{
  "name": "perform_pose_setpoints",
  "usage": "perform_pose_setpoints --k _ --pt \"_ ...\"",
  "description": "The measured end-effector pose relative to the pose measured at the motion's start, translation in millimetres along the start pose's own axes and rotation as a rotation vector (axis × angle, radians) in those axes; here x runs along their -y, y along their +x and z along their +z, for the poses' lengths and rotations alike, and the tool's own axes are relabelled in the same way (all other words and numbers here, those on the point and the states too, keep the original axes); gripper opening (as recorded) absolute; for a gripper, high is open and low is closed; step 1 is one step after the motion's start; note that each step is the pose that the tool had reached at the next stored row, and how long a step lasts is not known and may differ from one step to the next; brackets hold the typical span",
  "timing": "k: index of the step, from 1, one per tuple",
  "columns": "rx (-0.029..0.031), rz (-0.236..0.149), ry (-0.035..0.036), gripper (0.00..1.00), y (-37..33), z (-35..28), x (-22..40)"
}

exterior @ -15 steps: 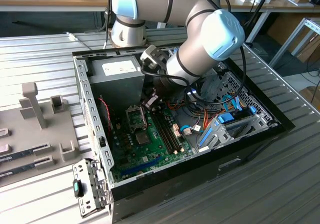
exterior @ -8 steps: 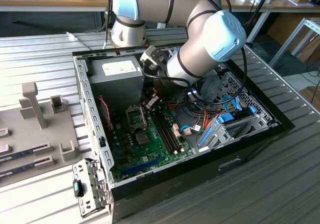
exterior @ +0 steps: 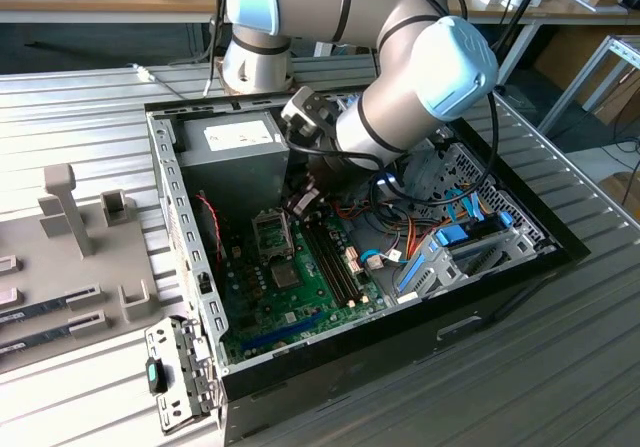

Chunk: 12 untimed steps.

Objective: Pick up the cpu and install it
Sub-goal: 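Close the cpu cover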

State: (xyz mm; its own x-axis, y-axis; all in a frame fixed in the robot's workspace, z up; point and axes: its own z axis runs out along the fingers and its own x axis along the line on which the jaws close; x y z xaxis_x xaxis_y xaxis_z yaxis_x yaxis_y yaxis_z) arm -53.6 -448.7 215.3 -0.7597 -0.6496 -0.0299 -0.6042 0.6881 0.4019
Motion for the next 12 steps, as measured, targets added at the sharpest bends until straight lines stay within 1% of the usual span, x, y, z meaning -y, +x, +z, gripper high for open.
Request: perform_pose_setpoints --k 1,3,4,9,12 --pt "0.0015 -0.003 -0.003 0.11 0.3 -0.3 0.3" --pt "0.0069 -0.011 -0.0127 0.11 1.9 -1.0 1.6" --pt "0.0084 -0.013 -0.0154 0.11 2.3 -1.2 2.0" --pt "0.0121 -0.025 -0.0253 0.11 3.5 -4.3 2.2" --pt "0.0151 -0.029 -0.0303 0.11 4.1 -4.8 2.8"
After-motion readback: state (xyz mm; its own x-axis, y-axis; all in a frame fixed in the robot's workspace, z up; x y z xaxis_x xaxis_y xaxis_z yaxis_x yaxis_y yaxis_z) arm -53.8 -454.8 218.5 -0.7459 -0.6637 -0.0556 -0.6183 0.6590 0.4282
